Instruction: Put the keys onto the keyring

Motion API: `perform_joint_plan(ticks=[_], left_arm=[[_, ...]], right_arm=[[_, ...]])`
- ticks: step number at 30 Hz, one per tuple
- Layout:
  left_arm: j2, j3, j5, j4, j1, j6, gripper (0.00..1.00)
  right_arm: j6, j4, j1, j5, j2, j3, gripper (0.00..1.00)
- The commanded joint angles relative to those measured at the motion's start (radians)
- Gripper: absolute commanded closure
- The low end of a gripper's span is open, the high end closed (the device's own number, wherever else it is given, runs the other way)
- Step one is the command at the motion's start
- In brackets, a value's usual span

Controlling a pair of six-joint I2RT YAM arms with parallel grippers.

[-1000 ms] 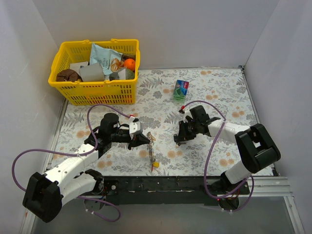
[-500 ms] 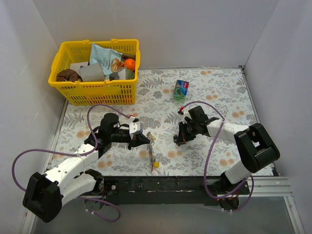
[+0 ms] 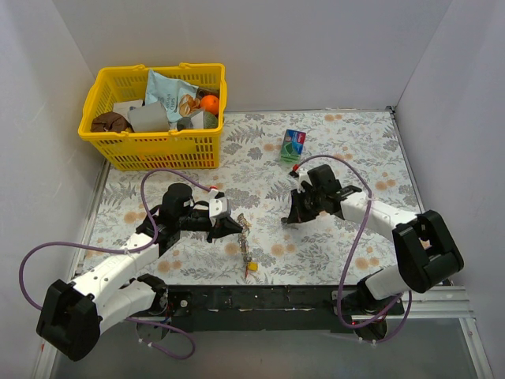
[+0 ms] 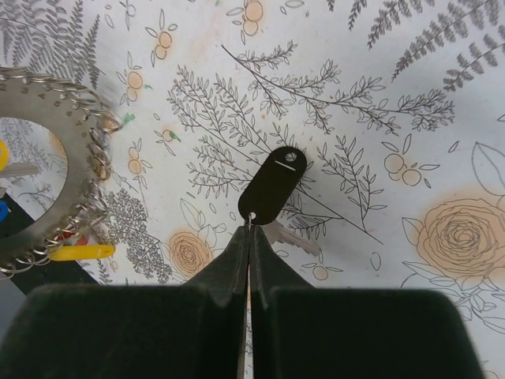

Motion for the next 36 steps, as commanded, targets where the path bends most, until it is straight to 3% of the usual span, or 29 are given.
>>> perform_joint_plan(ticks=[1,11,17,22,36], left_arm=[[-0.033,0.022,0.007,-0.002,-0.003,0.015,1.0],[-0.045,0.024,-0.001,-0.009,-0.005,0.016,1.0],[-0.051,0.021,0.004,-0.009,-0.005,0.018,1.0],[-0.053,0.019,0.005,-0.009,-0.003,0.018,1.0],[-0.045,0.024,0.014,-0.01,-0.003,0.021,1.0]], right_arm=[[-0.048,-0.035,0.007,0.023,-0.076,0.055,0.99],[-0.097,0.106,0.018,-0.098,-0.287,-0.014,0.99],[-0.078,0.298,0.016,-0.268,-0.428,-0.109,0.99],[-0.028,0.412,0.016,-0.313,-0.507,-0.144,0.99],[-0.041,0.36,0.016,-0.371,-0.452,-0.086,0.99]])
